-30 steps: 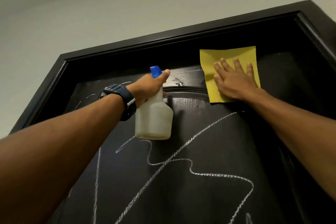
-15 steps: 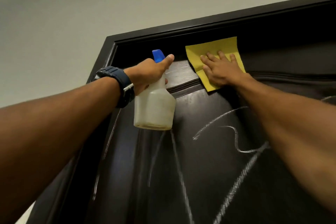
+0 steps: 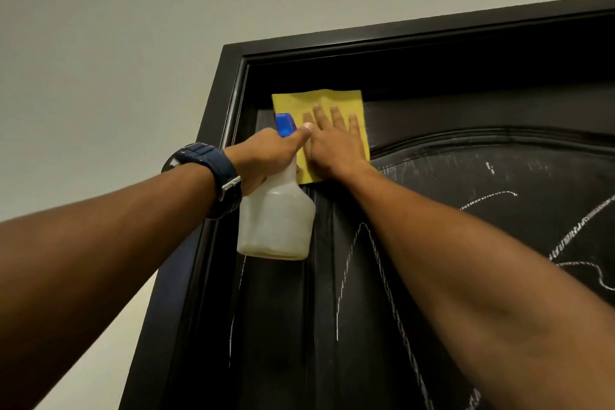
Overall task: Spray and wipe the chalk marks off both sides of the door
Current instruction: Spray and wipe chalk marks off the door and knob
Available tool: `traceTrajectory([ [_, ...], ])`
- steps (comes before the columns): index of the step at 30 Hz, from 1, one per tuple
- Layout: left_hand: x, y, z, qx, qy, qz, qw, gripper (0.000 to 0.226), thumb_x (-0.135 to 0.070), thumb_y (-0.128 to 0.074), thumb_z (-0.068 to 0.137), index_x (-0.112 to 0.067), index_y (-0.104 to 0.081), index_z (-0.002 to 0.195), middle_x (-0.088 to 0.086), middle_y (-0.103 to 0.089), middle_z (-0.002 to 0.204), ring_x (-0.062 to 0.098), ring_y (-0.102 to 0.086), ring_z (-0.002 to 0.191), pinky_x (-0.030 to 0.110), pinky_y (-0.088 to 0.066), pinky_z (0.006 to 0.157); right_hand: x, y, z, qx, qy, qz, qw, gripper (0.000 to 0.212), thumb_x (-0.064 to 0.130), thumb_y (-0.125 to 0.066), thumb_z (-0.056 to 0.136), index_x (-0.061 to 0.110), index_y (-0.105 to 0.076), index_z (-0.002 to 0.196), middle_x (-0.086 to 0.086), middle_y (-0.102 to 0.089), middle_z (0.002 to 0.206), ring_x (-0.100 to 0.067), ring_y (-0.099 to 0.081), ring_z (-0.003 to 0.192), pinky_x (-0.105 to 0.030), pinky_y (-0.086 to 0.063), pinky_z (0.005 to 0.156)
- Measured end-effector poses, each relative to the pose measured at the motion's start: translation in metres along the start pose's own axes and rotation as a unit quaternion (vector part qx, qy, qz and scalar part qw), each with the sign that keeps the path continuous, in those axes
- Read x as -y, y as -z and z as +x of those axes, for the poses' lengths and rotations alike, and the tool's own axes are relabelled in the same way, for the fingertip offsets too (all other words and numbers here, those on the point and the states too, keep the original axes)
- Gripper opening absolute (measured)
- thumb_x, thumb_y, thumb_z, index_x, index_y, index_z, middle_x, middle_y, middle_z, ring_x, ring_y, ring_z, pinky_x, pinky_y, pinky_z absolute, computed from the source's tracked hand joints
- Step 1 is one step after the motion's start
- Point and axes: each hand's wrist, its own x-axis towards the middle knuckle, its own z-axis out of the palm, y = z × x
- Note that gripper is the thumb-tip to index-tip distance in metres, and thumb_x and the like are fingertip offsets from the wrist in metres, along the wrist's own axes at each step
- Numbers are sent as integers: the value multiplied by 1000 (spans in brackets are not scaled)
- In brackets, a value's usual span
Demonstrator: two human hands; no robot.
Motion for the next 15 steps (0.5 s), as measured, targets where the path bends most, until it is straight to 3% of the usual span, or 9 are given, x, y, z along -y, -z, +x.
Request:
traceTrajectory([
  [3, -12, -5, -1, 18, -14, -6, 1000, 61, -66, -46, 93, -7, -60, 95, 16, -63, 94, 28, -61, 85, 46, -54, 92, -41, 8, -2, -36, -78, 19, 996, 59, 44, -14, 107, 22, -8, 162, 0, 1, 169, -27, 6, 156, -56, 4, 123],
  [6, -25, -18, -2, 17, -25, -33, 999, 67, -64, -47, 94, -3, -63, 114, 14, -63, 91, 27, -62, 83, 47, -54, 95, -105, 22, -13, -52, -138, 29, 989, 59, 43, -17, 108, 20, -11, 161, -2, -3, 169, -27, 1, 156, -55, 1, 122],
  [12, -50, -64, -4, 22, -27, -98, 995, 68, -63, -50, 93, -3, -61, 123, 7, -62, 78, 24, -64, 80, 37, -57, 73, -257, 59, -59, -61, -267, 32, 961, 59, 43, -18, 107, 18, -13, 161, -2, -3, 170, -28, -1, 156, -57, -2, 122],
  [15, -69, -90, -8, 22, -35, -94, 995, 66, -63, -48, 94, -1, -63, 110, 9, -64, 81, 22, -65, 77, 29, -53, 64, -326, 76, -93, -57, -295, 24, 954, 59, 44, -19, 107, 17, -13, 160, -4, -3, 169, -28, -1, 155, -59, -3, 122],
])
